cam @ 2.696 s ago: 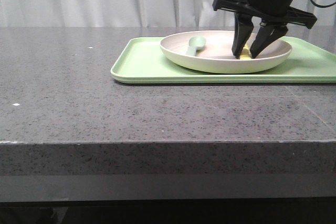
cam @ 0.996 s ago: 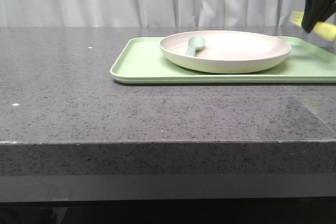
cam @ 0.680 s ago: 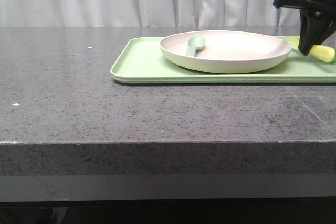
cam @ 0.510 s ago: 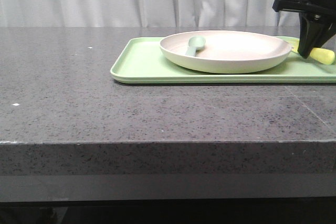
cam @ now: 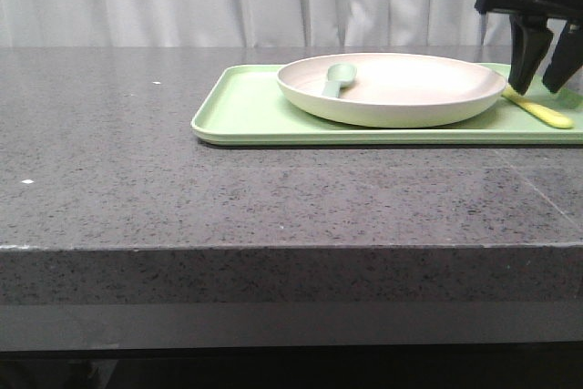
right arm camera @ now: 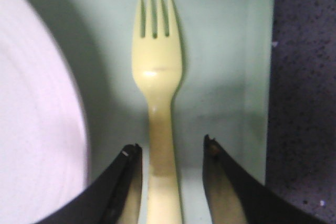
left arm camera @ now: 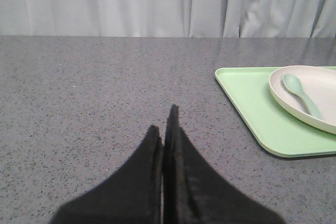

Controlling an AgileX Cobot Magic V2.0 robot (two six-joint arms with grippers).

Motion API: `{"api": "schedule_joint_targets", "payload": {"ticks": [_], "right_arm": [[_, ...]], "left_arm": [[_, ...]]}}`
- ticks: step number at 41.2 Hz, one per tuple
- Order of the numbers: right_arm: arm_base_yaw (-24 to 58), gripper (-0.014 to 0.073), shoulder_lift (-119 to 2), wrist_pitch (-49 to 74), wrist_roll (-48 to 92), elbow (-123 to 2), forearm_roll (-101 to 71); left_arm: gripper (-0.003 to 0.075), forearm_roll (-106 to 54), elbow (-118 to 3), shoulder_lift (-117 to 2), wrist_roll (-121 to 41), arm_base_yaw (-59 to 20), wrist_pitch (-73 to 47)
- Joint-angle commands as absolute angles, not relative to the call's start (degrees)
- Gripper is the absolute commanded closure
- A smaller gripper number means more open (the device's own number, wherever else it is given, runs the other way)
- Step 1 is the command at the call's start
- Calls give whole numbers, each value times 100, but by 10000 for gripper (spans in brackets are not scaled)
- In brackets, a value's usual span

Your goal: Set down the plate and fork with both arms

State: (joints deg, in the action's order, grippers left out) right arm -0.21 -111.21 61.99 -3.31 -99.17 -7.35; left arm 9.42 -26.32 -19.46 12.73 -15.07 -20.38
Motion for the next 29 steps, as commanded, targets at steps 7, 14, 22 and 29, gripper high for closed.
{"api": "schedule_joint_targets", "payload": {"ticks": [7,14,22,29], "right_arm": [[-53,446,-10058,6113,-274,-10088,-714],[-53,664,-9666,6147,-258,-10043,-706],[-25,657,-8744,5562,-85,-9037,-677],[-25,657,-7480,4556,205,-7319,-677]], "left_arm": [[738,963,-2788,-1990,1333,-1501,-1557],[738,963,-2788,-1990,1333,-1501,-1557],[738,963,-2788,-1990,1333,-1501,-1557],[738,963,-2788,-1990,1333,-1501,-1557]]}}
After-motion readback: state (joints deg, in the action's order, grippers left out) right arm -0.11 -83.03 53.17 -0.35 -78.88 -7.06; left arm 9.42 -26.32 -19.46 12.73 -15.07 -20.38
